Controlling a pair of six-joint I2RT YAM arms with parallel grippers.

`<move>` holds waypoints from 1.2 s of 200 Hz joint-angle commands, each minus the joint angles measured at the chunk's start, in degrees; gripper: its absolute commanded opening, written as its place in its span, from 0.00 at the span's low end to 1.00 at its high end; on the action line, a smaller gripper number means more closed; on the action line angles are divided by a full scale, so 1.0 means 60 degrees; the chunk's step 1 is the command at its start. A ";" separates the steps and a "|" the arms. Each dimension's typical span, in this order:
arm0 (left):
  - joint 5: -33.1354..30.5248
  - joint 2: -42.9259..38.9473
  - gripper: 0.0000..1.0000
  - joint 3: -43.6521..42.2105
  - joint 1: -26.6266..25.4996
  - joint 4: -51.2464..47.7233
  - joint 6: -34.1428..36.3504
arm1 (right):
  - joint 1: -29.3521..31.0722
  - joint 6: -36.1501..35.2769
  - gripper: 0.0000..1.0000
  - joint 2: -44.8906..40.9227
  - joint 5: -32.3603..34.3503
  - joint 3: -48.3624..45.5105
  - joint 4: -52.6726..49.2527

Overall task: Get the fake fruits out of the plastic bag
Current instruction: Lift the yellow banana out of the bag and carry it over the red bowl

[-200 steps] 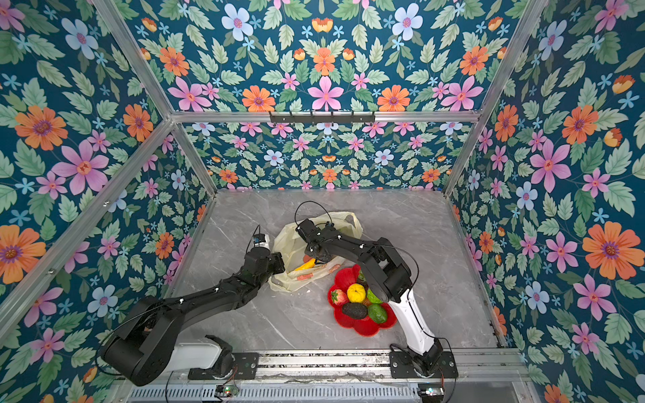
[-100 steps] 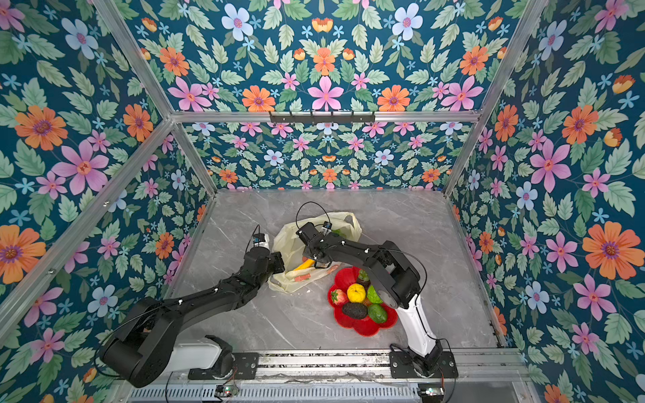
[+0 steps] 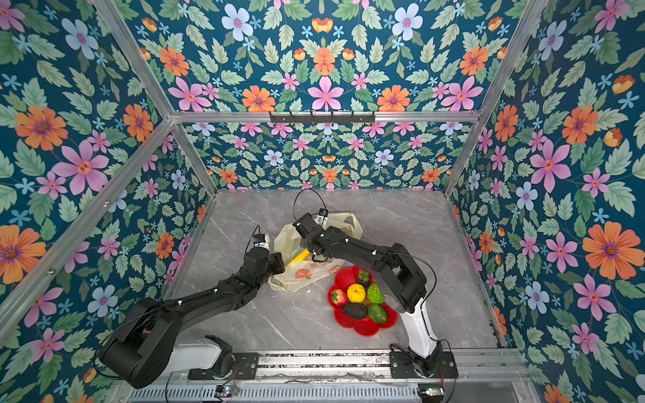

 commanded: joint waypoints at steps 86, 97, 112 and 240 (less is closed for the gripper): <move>-0.0290 -0.0063 0.00 -0.0028 -0.0002 0.0033 0.0101 | -0.0349 -0.1854 0.30 -0.0841 0.1128 0.0070 -0.1483; -0.0291 -0.0063 0.00 -0.0028 -0.0001 0.0032 0.0099 | -0.0368 -0.2051 0.30 -0.1063 0.1024 0.0029 -0.1808; -0.0298 -0.0063 0.00 -0.0015 -0.0002 0.0018 0.0103 | -0.0390 -0.2372 0.30 -0.1403 0.0774 -0.0150 -0.2239; -0.0423 0.0021 0.00 0.0044 0.0001 -0.0059 0.0172 | -0.1122 -0.3543 0.30 -0.6092 -0.0777 -0.3825 -0.5539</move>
